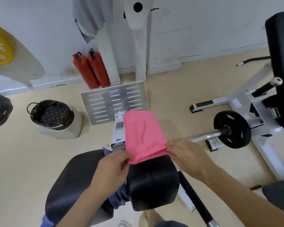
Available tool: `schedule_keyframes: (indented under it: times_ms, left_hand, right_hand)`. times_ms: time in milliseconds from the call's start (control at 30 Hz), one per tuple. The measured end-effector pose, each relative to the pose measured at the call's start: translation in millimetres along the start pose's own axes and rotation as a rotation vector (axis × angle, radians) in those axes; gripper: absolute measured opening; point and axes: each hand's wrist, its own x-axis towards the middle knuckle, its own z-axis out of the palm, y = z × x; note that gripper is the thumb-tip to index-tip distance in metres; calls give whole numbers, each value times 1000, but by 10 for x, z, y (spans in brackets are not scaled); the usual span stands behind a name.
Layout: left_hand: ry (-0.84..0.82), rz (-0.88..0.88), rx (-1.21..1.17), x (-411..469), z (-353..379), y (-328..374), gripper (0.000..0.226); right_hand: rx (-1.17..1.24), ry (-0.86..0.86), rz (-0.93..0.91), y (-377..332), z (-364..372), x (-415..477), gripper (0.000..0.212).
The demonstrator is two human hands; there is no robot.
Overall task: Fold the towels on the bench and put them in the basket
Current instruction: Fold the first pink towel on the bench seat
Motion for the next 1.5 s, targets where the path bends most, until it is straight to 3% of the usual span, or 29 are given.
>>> schedule_keyframes:
  times_ms: [167, 333, 467, 733, 900, 1033, 1067, 1133, 1200, 1267, 1333, 1500]
  left_hand:
    - [-197, 44, 81, -584, 555, -275, 29]
    - [-201, 89, 122, -677, 614, -273, 27]
    - [-214, 122, 166, -667, 636, -241, 25]
    - [-137, 237, 435, -573, 806, -193, 30]
    - [2, 431, 437, -563, 949, -322, 16]
    - [-27, 544, 397, -609, 1044, -375, 8]
    - [-39, 541, 404, -609, 1031, -335, 10]
    - [-81, 509, 450, -600, 1014, -238, 36]
    - [-126, 459, 542, -581, 1006, -161, 61]
    - [-71, 458, 588, -542, 1028, -134, 48]
    - [-18, 467, 584, -516, 1055, -160, 30]
    - [-60, 543, 439, -726, 1076, -118, 20]
  right_hand:
    - [73, -180, 27, -221, 607, -676, 28]
    - [-3, -78, 28, -305, 740, -887, 7]
    - [-65, -16, -17, -337, 789, -959, 21]
    - [-103, 25, -103, -292, 862, -972, 18]
    - [-98, 22, -154, -300, 868, -1000, 29]
    - [-101, -26, -184, -285, 845, -972, 39]
    - [-103, -38, -182, -282, 847, -960, 36]
    - [-98, -51, -165, -296, 828, -922, 35]
    - [-88, -38, -143, -318, 814, -908, 48]
    - [-80, -35, -92, -350, 799, -914, 54]
    - [-62, -62, -20, -386, 775, -915, 42]
    - [120, -287, 170, -530, 528, -1062, 28]
